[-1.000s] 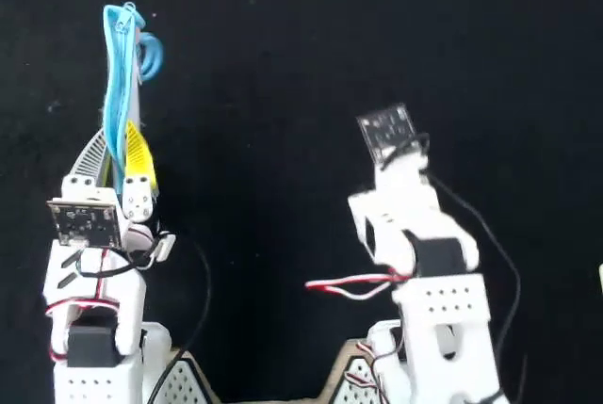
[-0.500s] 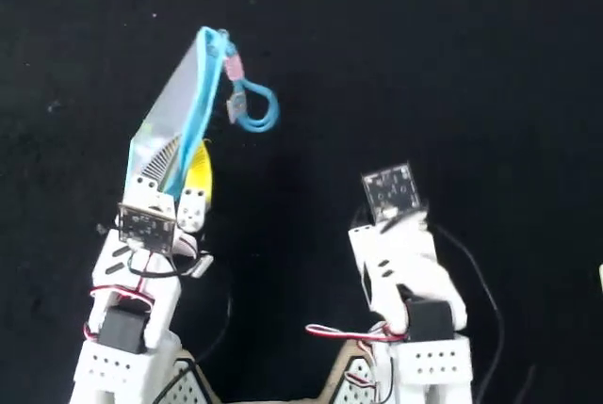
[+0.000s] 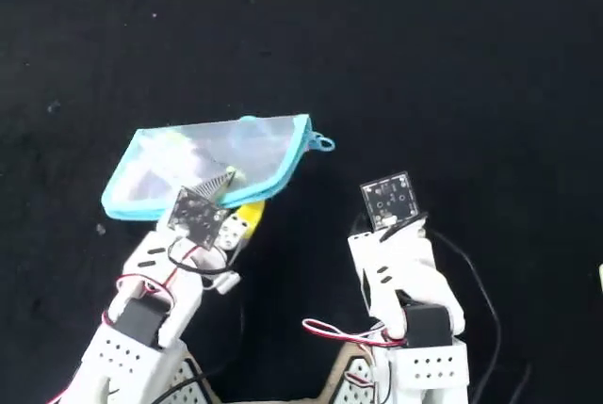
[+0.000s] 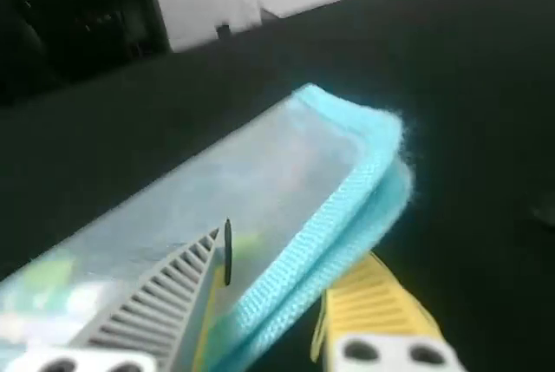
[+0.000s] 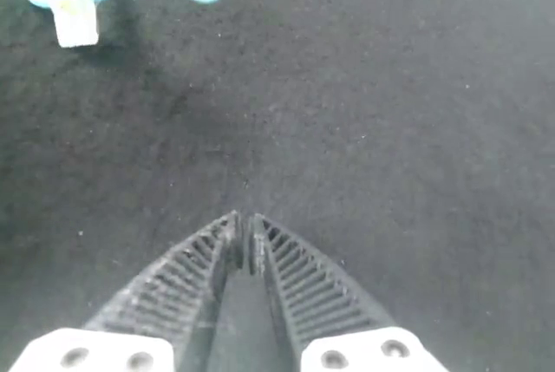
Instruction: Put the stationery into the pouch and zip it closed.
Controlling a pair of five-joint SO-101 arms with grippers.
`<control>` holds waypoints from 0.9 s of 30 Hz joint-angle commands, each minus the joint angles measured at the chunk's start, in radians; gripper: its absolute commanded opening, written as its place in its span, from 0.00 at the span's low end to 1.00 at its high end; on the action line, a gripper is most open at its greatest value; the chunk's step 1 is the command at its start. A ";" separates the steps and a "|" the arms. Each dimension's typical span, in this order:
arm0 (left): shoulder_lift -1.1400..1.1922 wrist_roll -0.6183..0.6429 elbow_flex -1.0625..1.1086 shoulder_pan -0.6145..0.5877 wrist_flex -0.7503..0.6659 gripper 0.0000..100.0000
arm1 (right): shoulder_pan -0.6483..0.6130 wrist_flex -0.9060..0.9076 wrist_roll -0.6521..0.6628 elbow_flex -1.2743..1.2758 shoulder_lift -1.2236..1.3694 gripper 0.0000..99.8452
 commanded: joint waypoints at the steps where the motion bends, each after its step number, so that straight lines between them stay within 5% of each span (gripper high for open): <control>1: 0.100 0.049 0.001 0.008 -0.052 0.16 | 0.008 -0.009 -0.003 0.001 -0.097 0.01; 6: 0.252 0.060 -0.077 0.008 -0.054 0.20 | 0.008 -0.009 -0.003 0.005 -0.097 0.01; 14: 0.489 0.057 -0.529 0.002 0.173 0.23 | 0.008 -0.009 -0.003 0.007 -0.097 0.01; 27: 0.936 0.058 -0.872 -0.019 0.176 0.24 | 0.008 -0.009 -0.003 0.008 -0.097 0.01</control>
